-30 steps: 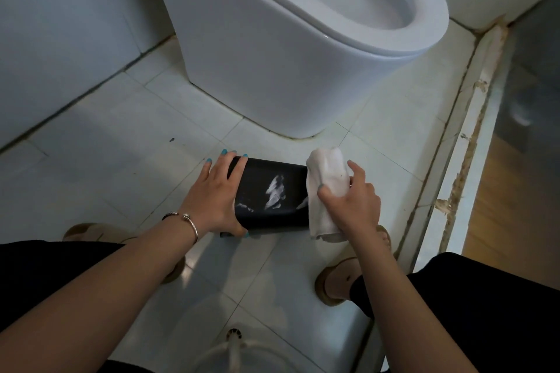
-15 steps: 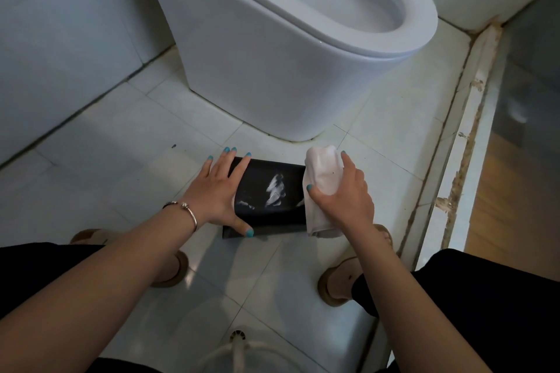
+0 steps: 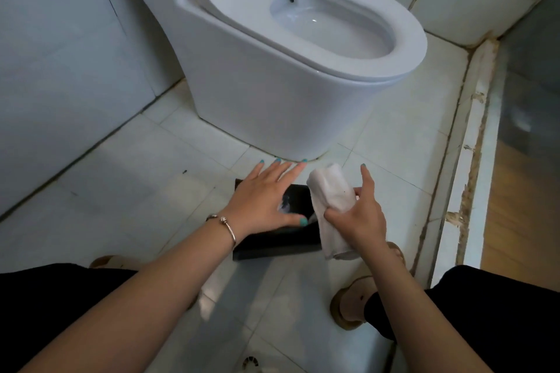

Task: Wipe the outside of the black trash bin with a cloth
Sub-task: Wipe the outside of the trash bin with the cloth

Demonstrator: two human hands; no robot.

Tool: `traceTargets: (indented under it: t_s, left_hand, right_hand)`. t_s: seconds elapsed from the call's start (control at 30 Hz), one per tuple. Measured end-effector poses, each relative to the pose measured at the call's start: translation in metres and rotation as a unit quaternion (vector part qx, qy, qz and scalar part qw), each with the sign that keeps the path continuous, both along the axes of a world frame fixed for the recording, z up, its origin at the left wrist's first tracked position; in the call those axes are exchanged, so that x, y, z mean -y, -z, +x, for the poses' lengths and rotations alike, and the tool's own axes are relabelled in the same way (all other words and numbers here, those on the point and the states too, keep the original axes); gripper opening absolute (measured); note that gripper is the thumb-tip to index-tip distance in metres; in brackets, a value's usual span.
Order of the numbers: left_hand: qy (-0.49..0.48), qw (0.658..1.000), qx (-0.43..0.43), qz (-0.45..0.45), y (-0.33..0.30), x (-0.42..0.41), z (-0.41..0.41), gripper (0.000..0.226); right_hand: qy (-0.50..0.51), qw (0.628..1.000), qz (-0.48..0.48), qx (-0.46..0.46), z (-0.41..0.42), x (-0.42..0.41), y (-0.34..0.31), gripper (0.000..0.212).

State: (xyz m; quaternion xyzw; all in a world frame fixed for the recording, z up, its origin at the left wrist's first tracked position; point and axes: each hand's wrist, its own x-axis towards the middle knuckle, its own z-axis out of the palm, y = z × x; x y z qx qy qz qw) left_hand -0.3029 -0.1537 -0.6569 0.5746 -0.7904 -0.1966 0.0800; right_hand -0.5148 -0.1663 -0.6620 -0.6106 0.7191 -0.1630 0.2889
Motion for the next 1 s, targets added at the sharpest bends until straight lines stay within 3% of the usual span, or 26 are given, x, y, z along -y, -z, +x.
traceTargets:
  t_s: [0.1, 0.33, 0.53, 0.7, 0.8, 0.9, 1.0]
  left_hand:
    - [-0.026, 0.992, -0.115, -0.054, -0.019, 0.010, -0.015, 0.066]
    - [-0.007, 0.977, -0.198, -0.078, -0.045, 0.017, -0.025, 0.043]
    - [0.011, 0.939, -0.306, -0.154, -0.065, 0.012, -0.023, 0.006]
    - [0.055, 0.950, -0.265, -0.158, -0.088, 0.013, -0.017, 0.007]
    - [0.080, 0.957, -0.223, -0.170, -0.097, 0.014, -0.012, 0.009]
    - [0.082, 0.961, -0.195, -0.177, -0.105, 0.015, -0.006, 0.007]
    - [0.073, 0.965, -0.168, -0.188, -0.110, 0.014, -0.004, 0.010]
  right_hand:
    - [-0.001, 0.997, -0.057, 0.056, -0.001, -0.007, -0.007, 0.105]
    - [0.034, 0.977, -0.156, 0.139, 0.009, -0.022, -0.032, 0.103]
    - [-0.081, 0.969, -0.190, 0.134, 0.010, -0.018, -0.057, 0.115]
    - [-0.200, 0.944, -0.254, 0.060, -0.001, -0.007, -0.084, 0.105]
    - [-0.284, 0.906, -0.310, -0.047, -0.016, 0.008, -0.102, 0.079]
    - [-0.330, 0.878, -0.309, -0.155, -0.029, 0.017, -0.120, 0.054]
    - [-0.353, 0.874, -0.281, -0.181, -0.034, 0.023, -0.128, 0.041]
